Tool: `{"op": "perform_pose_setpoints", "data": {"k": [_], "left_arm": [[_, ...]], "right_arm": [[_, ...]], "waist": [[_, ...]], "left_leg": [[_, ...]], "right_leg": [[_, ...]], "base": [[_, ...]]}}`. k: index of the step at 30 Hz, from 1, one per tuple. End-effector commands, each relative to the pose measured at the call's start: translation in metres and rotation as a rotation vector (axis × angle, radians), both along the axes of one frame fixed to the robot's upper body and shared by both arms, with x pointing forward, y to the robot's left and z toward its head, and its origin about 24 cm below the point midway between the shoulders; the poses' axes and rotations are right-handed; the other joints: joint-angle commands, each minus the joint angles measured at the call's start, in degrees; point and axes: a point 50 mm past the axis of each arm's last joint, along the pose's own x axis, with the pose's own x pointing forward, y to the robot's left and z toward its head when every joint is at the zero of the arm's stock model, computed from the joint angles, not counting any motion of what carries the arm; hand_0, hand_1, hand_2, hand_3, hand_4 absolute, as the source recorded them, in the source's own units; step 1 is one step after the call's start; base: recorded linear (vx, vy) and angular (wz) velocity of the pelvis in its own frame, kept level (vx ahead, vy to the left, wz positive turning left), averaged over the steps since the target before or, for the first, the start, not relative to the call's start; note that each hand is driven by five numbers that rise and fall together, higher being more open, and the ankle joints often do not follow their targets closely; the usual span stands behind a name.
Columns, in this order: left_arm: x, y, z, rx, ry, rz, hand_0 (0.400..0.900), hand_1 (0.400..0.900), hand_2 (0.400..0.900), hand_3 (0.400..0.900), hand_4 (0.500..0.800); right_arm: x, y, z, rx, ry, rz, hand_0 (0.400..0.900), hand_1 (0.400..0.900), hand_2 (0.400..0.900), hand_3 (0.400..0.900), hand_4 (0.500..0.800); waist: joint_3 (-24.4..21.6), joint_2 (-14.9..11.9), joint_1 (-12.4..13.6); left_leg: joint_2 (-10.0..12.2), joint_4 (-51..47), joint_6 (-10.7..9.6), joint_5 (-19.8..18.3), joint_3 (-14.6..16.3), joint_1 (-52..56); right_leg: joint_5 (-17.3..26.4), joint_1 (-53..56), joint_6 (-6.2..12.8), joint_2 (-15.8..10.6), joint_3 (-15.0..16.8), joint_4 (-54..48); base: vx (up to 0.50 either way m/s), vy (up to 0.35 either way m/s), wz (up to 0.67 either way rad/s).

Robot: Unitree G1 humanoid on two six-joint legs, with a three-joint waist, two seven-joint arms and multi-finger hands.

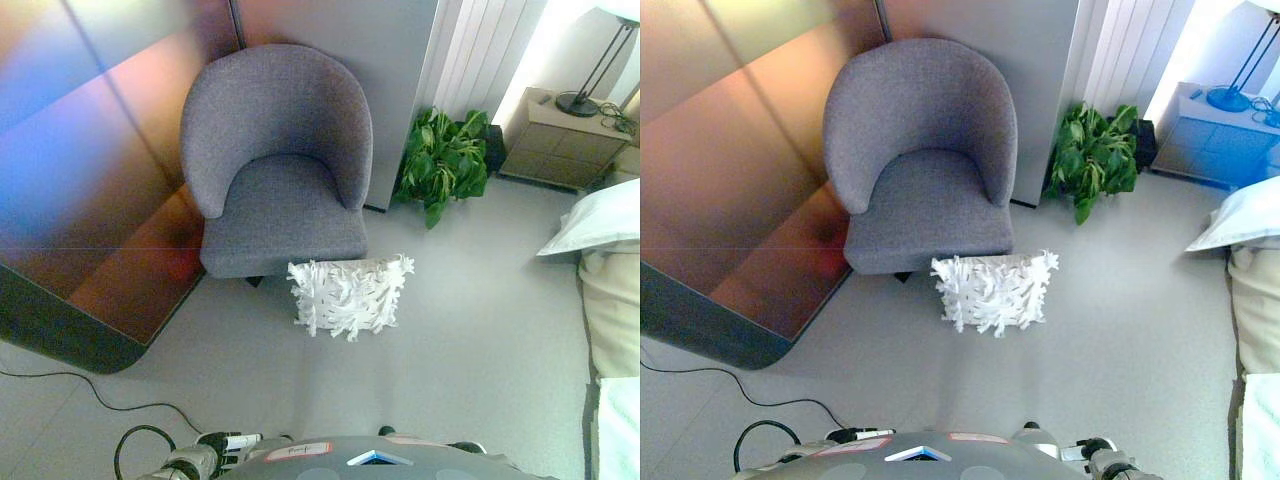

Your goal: Pick up the pillow and put it on the sofa.

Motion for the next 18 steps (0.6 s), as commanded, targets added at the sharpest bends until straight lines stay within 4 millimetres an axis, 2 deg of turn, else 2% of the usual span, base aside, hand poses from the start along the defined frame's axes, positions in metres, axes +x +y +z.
{"op": "perform_pose_setpoints", "data": {"k": [1, 18], "left_arm": [[-0.0049, 0.0008, -0.0006, 0.030, 0.064, -0.031, 0.900, 0.900, 0.900, 0.900, 0.800], [-0.0064, -0.0004, -0.0009, -0.004, 0.064, -0.016, 0.900, 0.900, 0.900, 0.900, 0.800]], "right_arm": [[0.0207, 0.0080, -0.0004, 0.006, -0.017, 0.059, 0.900, 0.900, 0.900, 0.900, 0.800], [0.0212, 0.0092, -0.0006, 0.007, -0.017, 0.064, 0.900, 0.900, 0.900, 0.900, 0.800]], "waist": [[1.8, -2.3, 0.5], [1.9, -2.2, 0.4]], "left_leg": [[-1.7, -0.4, 1.0, -3.0, -0.3, -0.1], [-1.6, -0.4, 1.0, -2.9, -0.3, -0.4]], "right_leg": [[-0.9, 0.7, 1.61, 0.1, -3.2, 0.2], [-0.9, 0.4, 1.56, 0.1, -3.1, 0.3]], "base": [[0.00, 0.000, 0.00], [0.00, 0.000, 0.00]]}}
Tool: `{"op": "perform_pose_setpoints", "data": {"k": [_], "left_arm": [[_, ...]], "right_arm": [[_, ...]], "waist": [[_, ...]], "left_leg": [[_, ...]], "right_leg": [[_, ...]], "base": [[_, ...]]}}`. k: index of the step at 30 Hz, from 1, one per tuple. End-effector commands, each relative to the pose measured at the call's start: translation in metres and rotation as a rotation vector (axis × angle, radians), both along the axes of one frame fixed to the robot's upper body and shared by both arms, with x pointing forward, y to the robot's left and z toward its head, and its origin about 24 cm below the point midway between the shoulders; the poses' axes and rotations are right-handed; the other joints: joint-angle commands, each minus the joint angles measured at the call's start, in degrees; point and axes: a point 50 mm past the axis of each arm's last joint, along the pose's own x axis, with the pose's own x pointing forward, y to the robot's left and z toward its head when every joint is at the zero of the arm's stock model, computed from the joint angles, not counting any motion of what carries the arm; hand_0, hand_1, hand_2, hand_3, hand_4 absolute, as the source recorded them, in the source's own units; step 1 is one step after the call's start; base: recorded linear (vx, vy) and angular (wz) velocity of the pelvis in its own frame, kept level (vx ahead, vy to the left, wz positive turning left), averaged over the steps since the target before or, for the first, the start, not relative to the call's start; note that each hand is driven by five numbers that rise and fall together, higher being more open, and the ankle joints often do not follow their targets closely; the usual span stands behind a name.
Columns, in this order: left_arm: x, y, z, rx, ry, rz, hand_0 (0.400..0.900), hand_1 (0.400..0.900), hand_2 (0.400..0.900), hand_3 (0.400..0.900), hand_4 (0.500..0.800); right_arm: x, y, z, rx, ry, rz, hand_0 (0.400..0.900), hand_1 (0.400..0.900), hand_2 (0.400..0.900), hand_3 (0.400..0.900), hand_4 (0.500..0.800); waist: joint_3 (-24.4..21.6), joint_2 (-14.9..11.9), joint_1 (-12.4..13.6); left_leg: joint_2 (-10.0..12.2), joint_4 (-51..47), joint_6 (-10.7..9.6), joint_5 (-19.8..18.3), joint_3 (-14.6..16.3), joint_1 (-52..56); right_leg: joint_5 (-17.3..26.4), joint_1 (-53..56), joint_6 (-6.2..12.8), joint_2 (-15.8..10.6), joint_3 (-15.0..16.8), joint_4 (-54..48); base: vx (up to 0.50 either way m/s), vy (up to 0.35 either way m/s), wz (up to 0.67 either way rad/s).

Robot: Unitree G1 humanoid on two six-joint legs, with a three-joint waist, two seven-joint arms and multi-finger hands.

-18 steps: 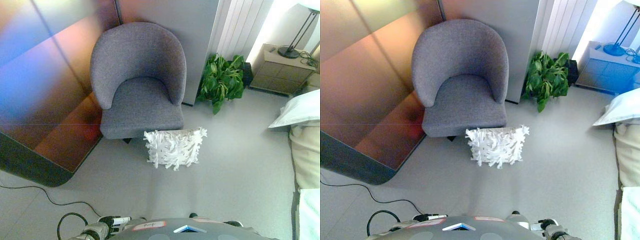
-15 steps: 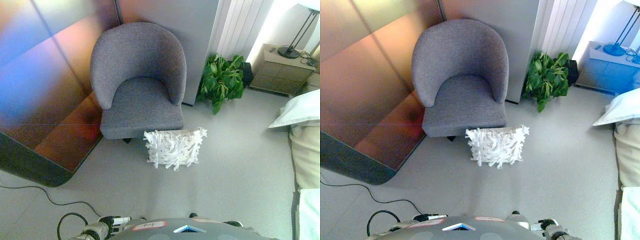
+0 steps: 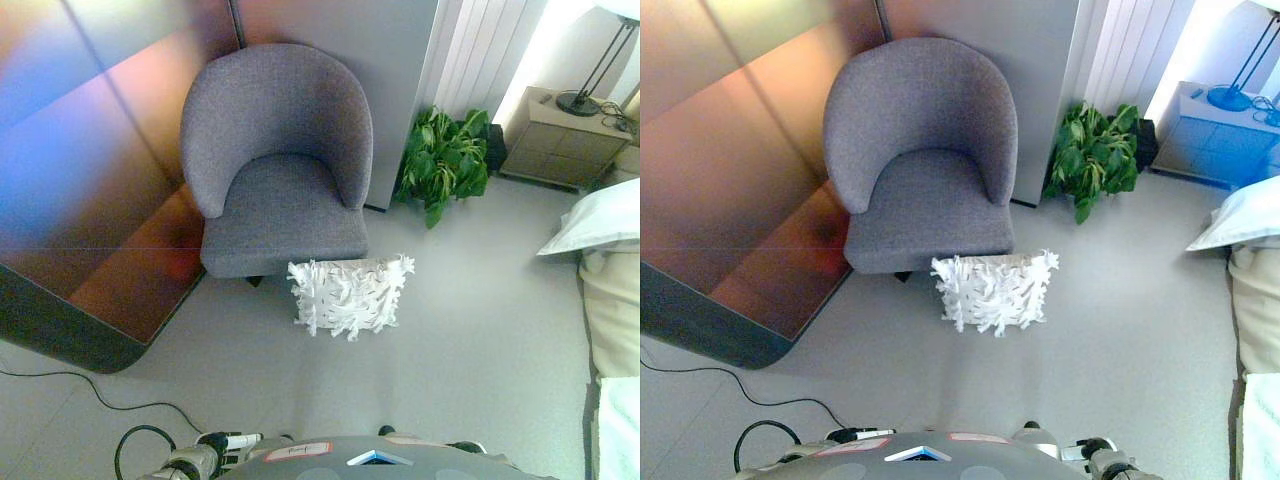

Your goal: Pick up the pillow and put it on the sofa.

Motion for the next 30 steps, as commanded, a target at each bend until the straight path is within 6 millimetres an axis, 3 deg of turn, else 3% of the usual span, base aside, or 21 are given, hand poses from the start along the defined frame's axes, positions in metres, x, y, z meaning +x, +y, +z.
{"op": "perform_pose_setpoints", "data": {"k": [1, 9, 15, 17, 19, 20, 22, 26, 28, 30], "left_arm": [[-0.005, -0.001, -0.001, -0.004, 0.065, -0.018, 0.900, 0.900, 0.900, 0.900, 0.800], [-0.006, 0.004, 0.000, 0.014, 0.077, -0.024, 0.900, 0.900, 0.900, 0.900, 0.800], [-0.001, 0.004, 0.001, 0.018, 0.063, 0.001, 0.900, 0.900, 0.900, 0.900, 0.800], [0.004, 0.003, 0.001, 0.019, 0.054, 0.008, 0.900, 0.900, 0.900, 0.900, 0.800], [0.006, 0.000, 0.000, 0.014, 0.031, 0.050, 0.900, 0.900, 0.900, 0.900, 0.800], [0.006, 0.000, 0.000, 0.013, 0.024, 0.070, 0.900, 0.900, 0.900, 0.900, 0.800], [0.001, -0.006, -0.001, -0.010, 0.015, 0.140, 0.900, 0.900, 0.900, 0.900, 0.800], [-0.014, -0.009, -0.003, -0.026, 0.049, 0.182, 0.900, 0.900, 0.900, 0.900, 0.800], [-0.022, -0.007, -0.003, -0.024, 0.065, 0.193, 0.900, 0.900, 0.900, 0.900, 0.800], [-0.026, -0.006, -0.003, -0.024, 0.071, 0.205, 0.900, 0.900, 0.900, 0.900, 0.800]], "right_arm": [[0.021, 0.010, -0.001, 0.007, -0.014, 0.063, 0.900, 0.900, 0.900, 0.900, 0.800], [0.022, 0.009, 0.000, 0.010, -0.012, 0.061, 0.900, 0.900, 0.900, 0.900, 0.800], [0.027, 0.009, 0.000, 0.011, -0.031, 0.034, 0.900, 0.900, 0.900, 0.900, 0.800], [0.033, 0.006, 0.002, 0.003, -0.050, 0.033, 0.900, 0.900, 0.900, 0.900, 0.800], [0.036, 0.001, 0.004, -0.004, -0.041, 0.066, 0.900, 0.900, 0.900, 0.900, 0.800], [0.036, -0.001, 0.004, -0.006, -0.033, 0.077, 0.900, 0.900, 0.900, 0.900, 0.800], [0.031, -0.009, 0.006, -0.035, -0.004, 0.101, 0.900, 0.900, 0.900, 0.900, 0.800], [0.029, -0.016, 0.007, -0.049, 0.002, 0.100, 0.900, 0.900, 0.900, 0.900, 0.800], [0.031, -0.016, 0.008, -0.049, -0.014, 0.103, 0.900, 0.900, 0.900, 0.900, 0.800], [0.033, -0.017, 0.008, -0.051, -0.020, 0.119, 0.900, 0.900, 0.900, 0.900, 0.800]], "waist": [[1.8, -2.3, 0.4], [2.3, -2.2, 0.2], [3.4, -2.1, -0.6], [4.2, -2.6, -1.1], [5.7, -3.9, -1.3], [5.8, -4.1, -1.3], [8.2, -3.8, 0.2], [10.0, -1.4, 2.2], [10.2, -0.4, 3.9], [10.2, -0.5, 4.6]], "left_leg": [[-1.7, -0.4, 1.0, -2.9, -0.3, -0.3], [-1.5, -0.4, 1.0, -2.7, 0.0, -0.3], [-0.5, 1.4, 0.5, -2.7, 0.5, -1.3], [-0.3, 6.8, 0.2, -3.6, 0.0, -3.9], [-0.2, 20.7, 0.3, -3.9, -1.0, -8.2], [-0.3, 23.0, 0.4, -3.1, -1.5, -9.7], [-1.0, 30.4, -0.2, 2.3, -3.9, -17.5], [2.5, 15.5, -2.3, 8.1, -2.3, -18.6], [4.0, 5.5, -3.7, 12.8, -3.6, -20.0], [5.1, 1.2, -4.1, 13.6, -2.8, -20.6]], "right_leg": [[-0.9, 0.4, 1.54, 0.1, -3.1, 0.3], [-1.0, 0.2, 1.38, 0.3, -3.2, 0.6], [-1.6, -1.2, 0.24, 1.5, -2.0, 1.6], [-1.9, -2.9, -0.89, 1.9, -0.8, 2.9], [-2.0, -4.2, -2.81, 1.5, -0.5, 4.7], [-1.9, -4.7, -3.31, 1.4, -0.4, 5.0], [-2.5, -4.1, -4.62, 2.2, 0.0, 5.9], [-5.3, 0.0, -3.44, 3.5, 0.6, 5.4], [-7.3, 3.4, -2.94, 3.9, 1.4, 4.5], [-8.9, 5.8, -2.89, 3.4, 1.7, 4.2]], "base": [[0.00, 0.000, 0.00], [0.01, -0.039, -0.02], [0.01, -0.134, -0.13], [-0.06, -0.178, -0.16], [-0.03, -0.185, -0.23], [0.00, -0.196, -0.38], [0.07, -0.111, -0.42], [0.27, 0.068, -0.20], [0.38, 0.102, -0.29], [0.39, 0.117, -0.25]]}}
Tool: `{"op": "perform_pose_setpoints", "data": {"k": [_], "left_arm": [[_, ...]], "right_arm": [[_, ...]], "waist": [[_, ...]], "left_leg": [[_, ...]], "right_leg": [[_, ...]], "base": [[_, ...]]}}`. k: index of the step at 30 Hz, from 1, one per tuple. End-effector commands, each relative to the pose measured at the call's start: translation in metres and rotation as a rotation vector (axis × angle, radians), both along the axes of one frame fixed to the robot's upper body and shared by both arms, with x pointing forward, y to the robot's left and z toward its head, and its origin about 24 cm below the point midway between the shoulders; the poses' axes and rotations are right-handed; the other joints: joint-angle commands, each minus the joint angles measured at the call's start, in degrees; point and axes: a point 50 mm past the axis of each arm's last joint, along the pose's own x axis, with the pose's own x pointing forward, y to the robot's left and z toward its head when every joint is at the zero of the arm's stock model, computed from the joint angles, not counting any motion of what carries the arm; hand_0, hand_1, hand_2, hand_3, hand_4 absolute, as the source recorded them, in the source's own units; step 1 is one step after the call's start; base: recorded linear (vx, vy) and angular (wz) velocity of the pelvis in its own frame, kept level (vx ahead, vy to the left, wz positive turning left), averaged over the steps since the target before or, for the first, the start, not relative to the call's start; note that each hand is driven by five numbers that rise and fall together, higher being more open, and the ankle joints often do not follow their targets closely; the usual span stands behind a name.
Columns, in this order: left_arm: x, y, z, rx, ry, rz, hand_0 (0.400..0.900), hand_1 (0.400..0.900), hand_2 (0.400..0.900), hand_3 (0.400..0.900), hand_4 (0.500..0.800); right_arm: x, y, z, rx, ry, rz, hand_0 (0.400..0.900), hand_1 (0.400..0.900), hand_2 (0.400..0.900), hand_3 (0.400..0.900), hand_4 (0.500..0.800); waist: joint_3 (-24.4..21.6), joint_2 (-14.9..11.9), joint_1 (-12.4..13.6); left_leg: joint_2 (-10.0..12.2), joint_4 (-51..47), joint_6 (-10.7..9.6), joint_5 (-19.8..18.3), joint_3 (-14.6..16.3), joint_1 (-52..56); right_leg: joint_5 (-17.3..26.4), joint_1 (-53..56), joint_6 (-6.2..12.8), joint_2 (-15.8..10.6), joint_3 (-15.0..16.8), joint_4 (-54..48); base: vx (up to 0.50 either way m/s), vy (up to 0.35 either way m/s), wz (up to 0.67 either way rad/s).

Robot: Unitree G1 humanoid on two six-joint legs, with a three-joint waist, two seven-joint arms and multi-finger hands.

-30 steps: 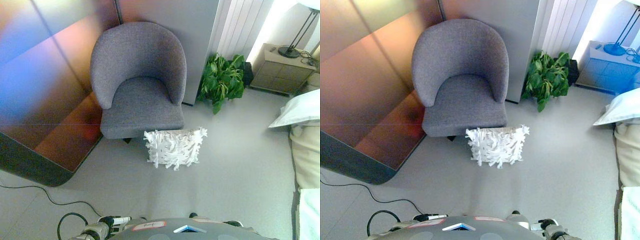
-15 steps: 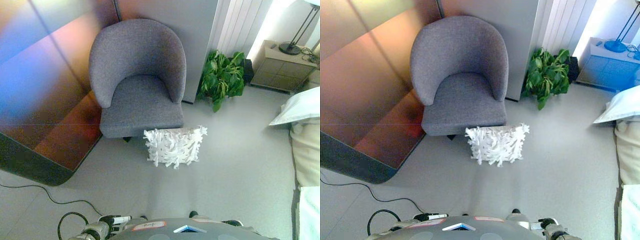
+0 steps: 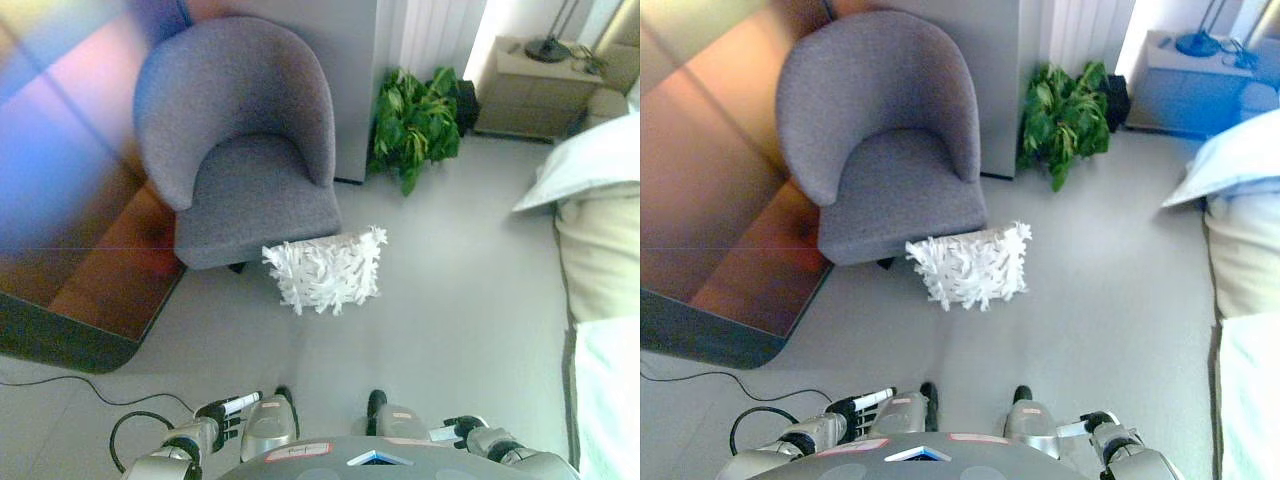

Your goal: Pick up the pillow and put it on the sofa.

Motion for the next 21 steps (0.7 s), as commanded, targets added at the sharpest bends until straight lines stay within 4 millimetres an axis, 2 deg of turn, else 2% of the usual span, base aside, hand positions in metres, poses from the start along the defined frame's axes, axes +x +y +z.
{"op": "perform_pose_setpoints", "data": {"k": [1, 5, 6, 8, 11, 12, 14, 16, 17, 19, 20, 21], "left_arm": [[-0.066, 0.004, -0.006, 0.005, 0.209, -0.002, 0.900, 0.900, 0.900, 0.900, 0.800], [-0.069, 0.002, -0.007, 0.005, 0.209, 0.019, 0.900, 0.900, 0.900, 0.900, 0.800], [-0.069, 0.003, -0.007, 0.007, 0.212, 0.027, 0.900, 0.900, 0.900, 0.900, 0.800], [-0.070, 0.006, -0.006, 0.011, 0.214, 0.045, 0.900, 0.900, 0.900, 0.900, 0.800], [-0.066, 0.013, -0.004, 0.029, 0.202, 0.043, 0.900, 0.900, 0.900, 0.900, 0.800], [-0.063, 0.016, -0.004, 0.035, 0.199, 0.045, 0.900, 0.900, 0.900, 0.900, 0.800], [-0.057, 0.020, -0.002, 0.043, 0.190, 0.036, 0.900, 0.900, 0.900, 0.900, 0.800], [-0.051, 0.023, -0.001, 0.057, 0.185, 0.019, 0.900, 0.900, 0.900, 0.900, 0.800], [-0.047, 0.025, 0.000, 0.065, 0.177, 0.004, 0.900, 0.900, 0.900, 0.900, 0.800], [-0.042, 0.029, 0.001, 0.075, 0.168, -0.019, 0.900, 0.900, 0.900, 0.900, 0.800], [-0.038, 0.031, 0.002, 0.084, 0.163, -0.036, 0.900, 0.900, 0.900, 0.900, 0.800], [-0.034, 0.034, 0.003, 0.094, 0.158, -0.050, 0.900, 0.900, 0.900, 0.900, 0.800]], "right_arm": [[0.010, 0.005, 0.000, 0.004, -0.033, 0.046, 0.900, 0.900, 0.900, 0.900, 0.800], [0.009, 0.008, -0.001, 0.008, -0.040, 0.066, 0.900, 0.900, 0.900, 0.900, 0.800], [0.010, 0.011, -0.002, 0.012, -0.045, 0.069, 0.900, 0.900, 0.900, 0.900, 0.800], [0.013, 0.016, -0.003, 0.015, -0.054, 0.077, 0.900, 0.900, 0.900, 0.900, 0.800], [0.015, 0.021, -0.004, 0.031, -0.068, 0.080, 0.900, 0.900, 0.900, 0.900, 0.800], [0.019, 0.021, -0.003, 0.031, -0.076, 0.086, 0.900, 0.900, 0.900, 0.900, 0.800], [0.025, 0.024, -0.003, 0.037, -0.093, 0.091, 0.900, 0.900, 0.900, 0.900, 0.800], [0.028, 0.027, -0.003, 0.041, -0.113, 0.087, 0.900, 0.900, 0.900, 0.900, 0.800], [0.028, 0.027, -0.003, 0.042, -0.124, 0.083, 0.900, 0.900, 0.900, 0.900, 0.800], [0.028, 0.027, -0.003, 0.040, -0.136, 0.090, 0.900, 0.900, 0.900, 0.900, 0.800], [0.027, 0.026, -0.003, 0.029, -0.145, 0.104, 0.900, 0.900, 0.900, 0.900, 0.800], [0.027, 0.025, -0.002, 0.019, -0.150, 0.119, 0.900, 0.900, 0.900, 0.900, 0.800]], "waist": [[4.5, -5.9, 1.6], [3.4, -5.3, 2.2], [2.8, -5.4, 2.7], [2.1, -5.6, 3.5], [1.3, -6.0, 4.4], [0.9, -6.6, 4.9], [0.0, -8.1, 5.4], [-0.7, -9.1, 5.8], [-1.0, -9.4, 5.6], [-1.1, -9.5, 4.7], [-1.1, -9.1, 3.8], [-0.8, -8.9, 3.0]], "left_leg": [[-2.2, -5.7, -0.8, 17.0, 1.7, -4.8], [-1.9, -5.4, -0.4, 15.7, 5.4, -5.0], [-2.6, -5.6, 0.0, 14.5, 5.2, -4.8], [-3.7, -5.0, 0.3, 14.3, 2.6, -4.8], [-4.2, 1.8, 1.0, 13.4, 1.8, -7.7], [-5.1, 5.6, 2.1, 12.1, 1.4, -8.9], [-6.8, 7.7, 4.6, 9.3, 2.4, -9.0], [-8.4, 7.9, 6.8, 7.8, 2.8, -8.4], [-9.3, 7.6, 8.0, 6.8, 2.8, -7.5], [-10.8, 7.2, 9.6, 5.4, 2.5, -5.7], [-11.5, 6.8, 10.5, 4.4, 1.7, -4.1], [-12.0, 6.7, 11.0, 3.6, 1.3, -2.8]], "right_leg": [[-0.3, 18.2, 3.88, -6.3, 2.3, -23.4], [-4.7, 22.1, 4.47, -7.3, 1.9, -21.7], [-5.2, 22.6, 4.99, -8.0, 2.1, -21.0], [-6.6, 23.5, 5.66, -8.7, 3.2, -19.3], [-8.7, 25.4, 6.36, -9.9, 3.8, -17.0], [-8.3, 26.4, 7.23, -11.4, 3.9, -15.6], [-4.4, 26.6, 8.82, -14.0, 3.2, -12.6], [1.9, 25.7, 9.61, -16.6, 2.9, -7.5], [6.5, 23.9, 9.84, -18.0, 3.3, -2.3], [9.8, 20.2, 9.71, -18.9, 4.4, 4.6], [11.0, 15.9, 9.02, -18.7, 5.3, 9.3], [10.4, 12.0, 7.98, -17.9, 5.8, 11.4]], "base": [[0.41, 0.147, -0.14], [0.40, 0.167, 0.03], [0.47, 0.192, -0.12], [0.48, 0.194, -0.15], [0.44, 0.201, 0.13], [0.37, 0.201, 0.17], [0.35, 0.216, 0.18], [0.27, 0.204, 0.25], [0.24, 0.188, 0.31], [0.25, 0.194, 0.46], [0.29, 0.194, 0.61], [0.26, 0.117, 0.56]]}}
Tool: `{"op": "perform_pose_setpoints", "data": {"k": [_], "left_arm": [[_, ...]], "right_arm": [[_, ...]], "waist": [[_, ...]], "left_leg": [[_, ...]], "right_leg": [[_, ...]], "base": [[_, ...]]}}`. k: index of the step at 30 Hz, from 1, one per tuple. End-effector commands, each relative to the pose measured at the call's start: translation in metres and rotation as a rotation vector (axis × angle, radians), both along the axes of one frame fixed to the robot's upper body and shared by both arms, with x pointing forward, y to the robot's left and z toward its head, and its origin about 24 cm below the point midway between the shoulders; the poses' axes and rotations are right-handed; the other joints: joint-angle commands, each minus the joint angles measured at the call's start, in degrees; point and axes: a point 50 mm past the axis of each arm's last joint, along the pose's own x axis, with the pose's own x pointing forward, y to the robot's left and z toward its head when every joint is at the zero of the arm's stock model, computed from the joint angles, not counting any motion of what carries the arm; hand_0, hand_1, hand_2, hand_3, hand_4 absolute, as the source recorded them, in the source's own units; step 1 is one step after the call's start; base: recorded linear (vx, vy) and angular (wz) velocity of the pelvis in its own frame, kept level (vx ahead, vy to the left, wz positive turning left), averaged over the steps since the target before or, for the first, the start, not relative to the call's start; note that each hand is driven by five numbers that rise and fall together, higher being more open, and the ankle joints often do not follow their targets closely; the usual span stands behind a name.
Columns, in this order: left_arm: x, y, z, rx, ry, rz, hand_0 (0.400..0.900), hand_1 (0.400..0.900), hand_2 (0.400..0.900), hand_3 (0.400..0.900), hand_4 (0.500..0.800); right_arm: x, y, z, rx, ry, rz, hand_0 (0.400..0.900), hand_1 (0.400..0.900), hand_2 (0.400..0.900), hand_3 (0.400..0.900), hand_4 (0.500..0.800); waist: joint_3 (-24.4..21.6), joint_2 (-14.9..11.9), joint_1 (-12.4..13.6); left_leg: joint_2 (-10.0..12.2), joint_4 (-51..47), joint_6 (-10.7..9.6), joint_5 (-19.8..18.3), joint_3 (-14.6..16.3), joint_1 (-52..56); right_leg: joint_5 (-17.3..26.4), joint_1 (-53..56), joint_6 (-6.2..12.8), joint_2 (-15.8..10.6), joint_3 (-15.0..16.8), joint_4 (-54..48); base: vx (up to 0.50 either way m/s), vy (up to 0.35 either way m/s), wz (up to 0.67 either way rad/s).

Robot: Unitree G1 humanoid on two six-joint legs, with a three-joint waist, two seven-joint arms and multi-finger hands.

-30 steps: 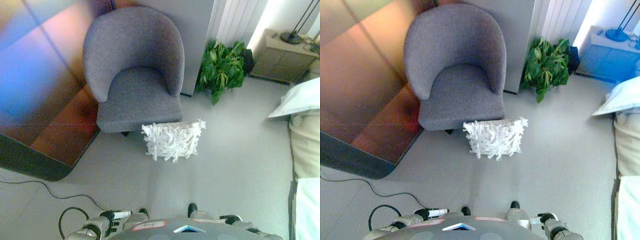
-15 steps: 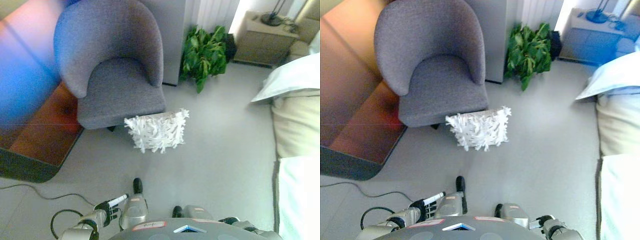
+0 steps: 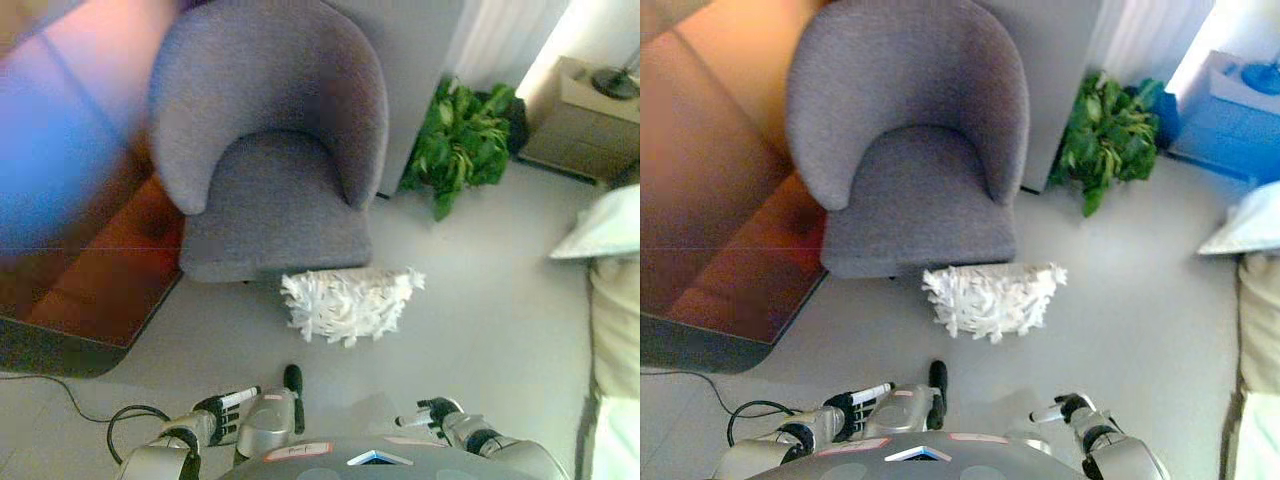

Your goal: Pick up the pillow and put it on the sofa.

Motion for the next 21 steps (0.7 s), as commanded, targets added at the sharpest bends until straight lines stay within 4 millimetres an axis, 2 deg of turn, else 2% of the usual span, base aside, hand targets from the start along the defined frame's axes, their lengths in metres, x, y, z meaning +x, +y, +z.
{"op": "perform_pose_setpoints", "data": {"k": [1, 4, 5, 6, 8, 11, 13, 18, 21], "left_arm": [[-0.034, 0.015, -0.001, 0.057, 0.132, -0.059, 0.900, 0.900, 0.900, 0.900, 0.800], [-0.013, 0.019, 0.003, 0.080, 0.094, -0.080, 0.900, 0.900, 0.900, 0.900, 0.800], [-0.008, 0.019, 0.004, 0.082, 0.084, -0.086, 0.900, 0.900, 0.900, 0.900, 0.800], [-0.003, 0.019, 0.005, 0.082, 0.072, -0.088, 0.900, 0.900, 0.900, 0.900, 0.800], [0.004, 0.018, 0.006, 0.081, 0.040, -0.091, 0.900, 0.900, 0.900, 0.900, 0.800], [0.007, 0.013, 0.005, 0.070, 0.018, -0.096, 0.900, 0.900, 0.900, 0.900, 0.800], [-0.001, 0.008, 0.002, 0.060, 0.029, -0.081, 0.900, 0.900, 0.900, 0.900, 0.800], [-0.004, 0.008, 0.002, 0.067, 0.046, -0.112, 0.900, 0.900, 0.900, 0.900, 0.800], [-0.004, 0.011, 0.002, 0.077, 0.053, -0.140, 0.900, 0.900, 0.900, 0.900, 0.800]], "right_arm": [[-0.017, -0.021, 0.002, -0.095, 0.000, 0.015, 0.900, 0.900, 0.900, 0.900, 0.800], [-0.008, -0.025, 0.005, -0.134, -0.030, 0.037, 0.900, 0.900, 0.900, 0.900, 0.800], [-0.003, -0.027, 0.006, -0.153, -0.045, 0.047, 0.900, 0.900, 0.900, 0.900, 0.800], [0.004, -0.028, 0.009, -0.174, -0.062, 0.065, 0.900, 0.900, 0.900, 0.900, 0.800], [0.019, -0.031, 0.013, -0.213, -0.102, 0.088, 0.900, 0.900, 0.900, 0.900, 0.800], [0.037, -0.033, 0.020, -0.279, -0.139, 0.102, 0.900, 0.900, 0.900, 0.900, 0.800], [0.043, -0.035, 0.023, -0.325, -0.141, 0.149, 0.900, 0.900, 0.900, 0.900, 0.800], [0.059, -0.040, 0.032, -0.422, -0.196, 0.247, 0.900, 0.900, 0.900, 0.900, 0.800], [0.081, -0.040, 0.044, -0.545, -0.311, 0.366, 0.900, 0.900, 0.900, 0.900, 0.800]], "waist": [[-1.8, 1.1, -0.8], [0.0, 1.7, -2.5], [0.4, 2.2, -2.6], [1.1, 2.1, -2.9], [3.2, 2.3, -3.9], [4.7, 1.7, -4.7], [4.3, 1.2, -3.4], [4.9, 0.5, -1.3], [5.5, 0.7, -0.2]], "left_leg": [[2.1, 4.3, 0.9, -2.6, -2.4, -5.6], [1.4, 3.6, 1.0, -3.5, -3.3, -3.2], [1.4, 3.3, 0.9, -3.7, -3.6, -2.8], [0.9, 3.8, 0.7, -4.6, -3.5, -2.6], [0.5, 5.4, 0.5, -6.5, -4.0, -2.8], [-0.6, 9.0, 0.5, -9.2, -6.9, -4.7], [-0.6, 12.5, -0.1, -9.6, -7.3, -5.9], [0.6, 16.4, -0.7, -10.9, -8.0, -7.1], [0.9, 18.2, -0.9, -11.5, -9.1, -7.8]], "right_leg": [[11.1, -7.5, 0.11, -3.3, 2.7, 6.0], [6.3, -16.7, -1.72, 0.3, 0.2, -1.3], [6.5, -19.4, -2.00, 0.6, -0.8, -3.7], [8.9, -22.5, -1.57, -0.4, -1.7, -6.6], [11.5, -27.9, -0.92, -0.7, -0.4, -8.4], [13.7, -30.8, 0.09, -0.4, 3.2, -13.0], [12.3, -27.1, 0.04, -1.8, 2.1, -13.9], [9.8, -24.4, -0.13, -3.1, -0.3, -11.7], [8.6, -24.5, -0.25, -3.6, -0.9, -9.2]], "base": [[0.19, 0.007, 0.49], [0.09, -0.112, 0.40], [0.01, -0.157, 0.29], [-0.03, -0.131, 0.26], [-0.08, -0.126, 0.47], [0.00, -0.159, 0.59], [0.15, -0.111, 0.23], [0.12, -0.131, 0.24], [0.07, -0.077, 0.20]]}}
